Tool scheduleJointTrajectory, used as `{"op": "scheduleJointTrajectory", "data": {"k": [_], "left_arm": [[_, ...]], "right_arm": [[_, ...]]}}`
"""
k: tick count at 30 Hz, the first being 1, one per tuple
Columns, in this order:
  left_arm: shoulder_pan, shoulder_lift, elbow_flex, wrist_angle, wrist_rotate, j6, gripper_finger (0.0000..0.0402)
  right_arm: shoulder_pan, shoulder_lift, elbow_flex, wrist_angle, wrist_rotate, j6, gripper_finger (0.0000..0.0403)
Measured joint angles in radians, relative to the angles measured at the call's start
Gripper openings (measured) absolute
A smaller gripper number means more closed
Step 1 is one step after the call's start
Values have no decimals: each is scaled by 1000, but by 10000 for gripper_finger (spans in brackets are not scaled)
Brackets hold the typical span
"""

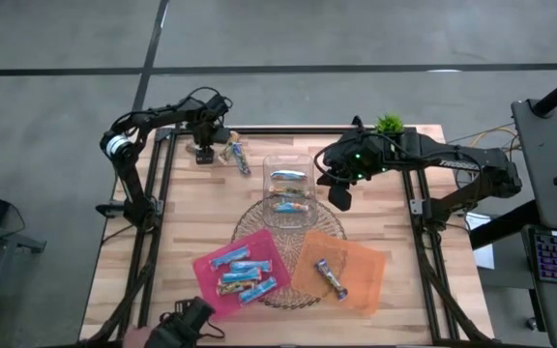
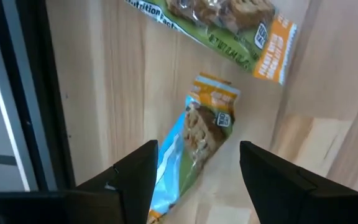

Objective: Pick and place Granola Bars by type
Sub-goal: Put the orange granola bar into the transparent bin

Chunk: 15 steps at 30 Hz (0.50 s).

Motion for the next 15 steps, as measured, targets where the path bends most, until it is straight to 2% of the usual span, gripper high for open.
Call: {"op": "scheduleJointTrajectory", "data": {"k": [15], "left_arm": [[2,45,-14,44,13,-22,208]], "right_arm": [[0,0,0,1,0,0,13]]}}
